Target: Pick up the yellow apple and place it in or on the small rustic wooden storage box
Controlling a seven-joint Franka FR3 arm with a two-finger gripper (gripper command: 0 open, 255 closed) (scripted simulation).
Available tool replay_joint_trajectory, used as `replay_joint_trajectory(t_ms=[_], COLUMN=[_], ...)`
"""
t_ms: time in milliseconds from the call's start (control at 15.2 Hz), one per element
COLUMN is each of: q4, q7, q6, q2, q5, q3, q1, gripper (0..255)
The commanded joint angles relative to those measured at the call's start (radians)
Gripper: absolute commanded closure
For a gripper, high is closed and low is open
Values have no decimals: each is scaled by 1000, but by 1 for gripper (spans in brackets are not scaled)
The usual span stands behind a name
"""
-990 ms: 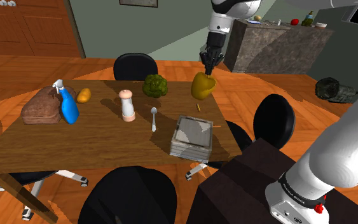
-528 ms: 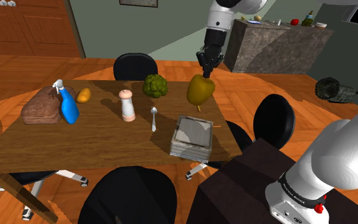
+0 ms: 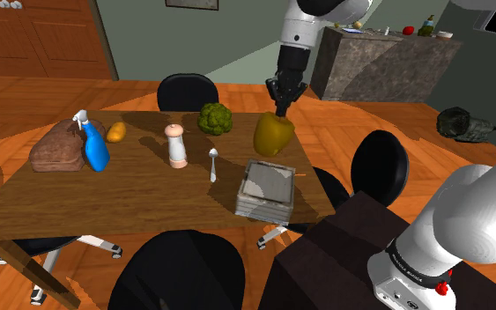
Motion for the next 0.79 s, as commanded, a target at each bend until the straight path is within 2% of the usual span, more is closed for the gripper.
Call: replay_joint_trajectory(t_ms=[0,726], q4=[-25,-148], q7=[-3,-30], q6=[26,172], q2=[1,26], q5=[1,11], q3=[2,6], q1=[1,3], gripper=[255,255])
